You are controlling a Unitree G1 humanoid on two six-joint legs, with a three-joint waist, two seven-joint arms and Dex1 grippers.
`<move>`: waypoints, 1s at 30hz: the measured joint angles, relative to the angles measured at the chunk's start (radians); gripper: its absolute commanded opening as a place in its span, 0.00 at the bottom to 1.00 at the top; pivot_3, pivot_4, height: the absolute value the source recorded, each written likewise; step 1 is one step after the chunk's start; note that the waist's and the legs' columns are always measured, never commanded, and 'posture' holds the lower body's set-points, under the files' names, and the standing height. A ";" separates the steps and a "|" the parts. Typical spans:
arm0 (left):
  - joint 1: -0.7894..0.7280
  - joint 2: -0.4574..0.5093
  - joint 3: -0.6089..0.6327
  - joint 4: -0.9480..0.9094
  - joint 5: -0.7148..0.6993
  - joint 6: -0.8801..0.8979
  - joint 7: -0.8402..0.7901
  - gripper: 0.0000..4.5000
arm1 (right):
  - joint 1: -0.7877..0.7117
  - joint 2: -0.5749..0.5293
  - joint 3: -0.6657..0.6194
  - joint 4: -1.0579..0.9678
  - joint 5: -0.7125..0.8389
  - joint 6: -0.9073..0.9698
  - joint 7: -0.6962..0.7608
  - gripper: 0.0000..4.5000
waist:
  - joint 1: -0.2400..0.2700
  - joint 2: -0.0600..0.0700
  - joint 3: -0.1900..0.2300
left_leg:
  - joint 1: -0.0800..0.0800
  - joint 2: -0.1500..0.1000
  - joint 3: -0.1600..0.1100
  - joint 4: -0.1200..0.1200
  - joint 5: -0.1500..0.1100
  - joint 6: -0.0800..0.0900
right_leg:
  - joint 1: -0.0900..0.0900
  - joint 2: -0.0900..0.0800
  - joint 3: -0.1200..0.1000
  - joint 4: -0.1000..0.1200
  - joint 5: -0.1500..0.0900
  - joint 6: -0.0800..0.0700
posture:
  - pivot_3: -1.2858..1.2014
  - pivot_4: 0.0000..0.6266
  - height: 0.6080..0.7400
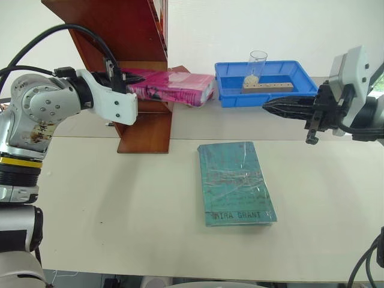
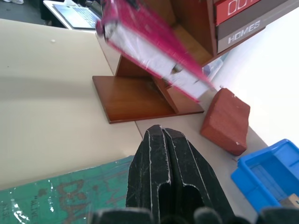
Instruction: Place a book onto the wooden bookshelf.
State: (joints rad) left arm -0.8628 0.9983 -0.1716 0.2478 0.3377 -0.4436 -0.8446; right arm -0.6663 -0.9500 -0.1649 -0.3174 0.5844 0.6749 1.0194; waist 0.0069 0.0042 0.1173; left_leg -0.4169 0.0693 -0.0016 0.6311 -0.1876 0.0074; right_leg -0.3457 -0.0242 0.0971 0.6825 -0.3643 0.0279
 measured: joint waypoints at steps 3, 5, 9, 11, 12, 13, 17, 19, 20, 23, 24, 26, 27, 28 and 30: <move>0.000 0.011 -0.006 0.027 0.032 0.030 -0.007 0.13 | -0.015 0.018 0.003 0.000 0.013 0.010 -0.010 0.00 | 0.000 0.000 0.000 | -0.002 0.000 0.000 0.000 0.000 0.001 | -0.004 0.000 0.000 0.002 0.000 0.000 | 0.52 0.24 0.31; 0.000 0.011 -0.006 0.026 0.034 0.045 -0.012 0.13 | -0.028 0.025 0.008 -0.002 0.019 0.011 -0.020 0.00 | -0.001 0.000 0.000 | -0.003 0.000 0.000 0.000 0.001 0.001 | -0.005 0.000 0.000 0.003 0.001 -0.001 | 0.52 0.24 0.31; 0.000 -0.002 -0.007 0.028 0.036 0.106 -0.034 0.24 | -0.035 0.028 0.017 -0.001 0.022 0.011 -0.026 0.00 | -0.011 0.000 0.000 | -0.002 0.001 0.000 -0.002 0.001 0.001 | -0.006 0.001 -0.001 0.004 0.001 -0.001 | 0.52 0.24 0.31; 0.000 -0.009 -0.006 0.027 0.034 0.137 -0.042 0.40 | -0.035 0.028 0.022 0.001 0.022 0.011 -0.028 0.00 | -0.016 0.000 0.000 | -0.002 0.001 0.000 -0.003 0.001 0.001 | -0.006 0.001 -0.001 0.005 0.001 -0.001 | 0.52 0.24 0.31; -0.002 -0.009 -0.002 0.026 0.031 0.151 -0.042 0.52 | -0.035 0.028 0.025 0.002 0.022 0.011 -0.028 0.00 | -0.019 0.001 -0.001 | -0.001 0.001 0.000 -0.003 0.001 0.001 | -0.006 0.001 -0.001 0.005 0.001 -0.001 | 0.52 0.24 0.31; -0.003 -0.009 0.003 0.023 0.028 0.161 -0.041 0.60 | -0.035 0.028 0.026 0.003 0.022 0.011 -0.028 0.00 | -0.020 0.001 -0.001 | 0.000 0.001 0.001 -0.003 0.001 0.001 | -0.005 0.001 -0.001 0.005 0.001 -0.001 | 0.52 0.24 0.31; -0.004 -0.003 0.025 0.008 0.026 0.164 -0.041 1.00 | -0.034 0.028 0.026 0.003 0.022 0.011 -0.028 0.00 | -0.020 0.004 -0.003 | 0.001 0.001 0.001 -0.003 0.001 0.001 | -0.005 0.000 0.000 0.005 0.001 -0.001 | 0.52 0.24 0.31; 0.003 0.008 0.023 -0.003 0.027 0.161 -0.055 1.00 | -0.028 0.028 0.025 0.003 0.022 0.010 -0.027 0.00 | -0.019 0.004 -0.003 | 0.002 0.001 0.001 -0.003 0.001 0.001 | -0.005 0.000 -0.001 0.005 0.001 -0.001 | 0.52 0.24 0.31; 0.017 0.017 0.020 -0.002 0.028 0.162 -0.067 1.00 | -0.023 0.028 0.025 0.004 0.022 0.008 -0.026 0.00 | -0.019 0.005 -0.004 | 0.002 0.001 0.001 -0.003 0.001 0.001 | -0.005 0.001 -0.001 0.005 0.001 -0.001 | 0.52 0.24 0.31; 0.044 0.021 0.020 -0.001 0.027 0.167 -0.080 1.00 | -0.016 0.023 0.025 0.009 0.019 0.004 -0.020 0.00 | -0.019 0.004 -0.003 | 0.001 0.001 0.001 -0.003 0.001 0.001 | -0.006 0.001 -0.001 0.006 0.001 -0.001 | 0.52 0.24 0.31; 0.046 0.026 0.023 -0.006 0.015 0.182 -0.087 1.00 | -0.015 0.020 0.025 0.014 0.016 -0.002 -0.017 0.00 | -0.017 0.001 -0.001 | 0.001 0.001 0.001 -0.003 0.001 0.001 | -0.006 0.001 -0.001 0.006 0.001 -0.001 | 0.52 0.24 0.31; 0.047 0.042 0.055 -0.025 -0.022 0.215 -0.102 1.00 | -0.015 0.016 0.025 0.017 0.013 -0.016 -0.013 0.00 | -0.016 -0.001 0.000 | 0.000 0.001 0.001 -0.003 0.001 0.001 | -0.006 0.000 -0.001 0.006 0.001 -0.001 | 0.52 0.24 0.31; 0.047 0.049 0.080 -0.038 -0.052 0.240 -0.114 1.00 | -0.015 0.014 0.025 0.021 0.010 -0.019 -0.010 0.00 | -0.016 -0.001 0.000 | 0.000 0.001 0.002 -0.003 0.001 0.001 | -0.006 0.000 -0.001 0.005 0.001 -0.001 | 0.52 0.24 0.31; 0.047 0.061 0.116 -0.051 -0.081 0.264 -0.122 1.00 | -0.015 0.014 0.025 0.027 0.008 -0.023 -0.006 0.00 | -0.017 -0.002 0.000 | 0.001 0.001 0.002 -0.003 0.001 0.001 | -0.006 0.000 -0.001 0.005 0.001 -0.001 | 0.52 0.24 0.31; 0.043 0.070 0.175 -0.076 -0.145 0.326 -0.140 1.00 | -0.015 0.014 0.025 0.038 0.005 -0.030 0.001 0.00 | -0.016 -0.002 0.000 | 0.001 0.001 0.002 -0.003 0.001 0.001 | -0.006 0.000 -0.001 0.006 0.001 -0.001 | 0.52 0.24 0.31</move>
State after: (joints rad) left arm -0.8199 1.0685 0.0039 0.1715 0.1927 -0.1174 -0.9845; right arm -0.6815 -0.9365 -0.1399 -0.2790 0.5896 0.6451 1.0205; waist -0.0094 0.0026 0.1176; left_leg -0.4160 0.0707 0.0000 0.6280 -0.1868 0.0089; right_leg -0.3517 -0.0240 0.0958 0.6880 -0.3634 0.0269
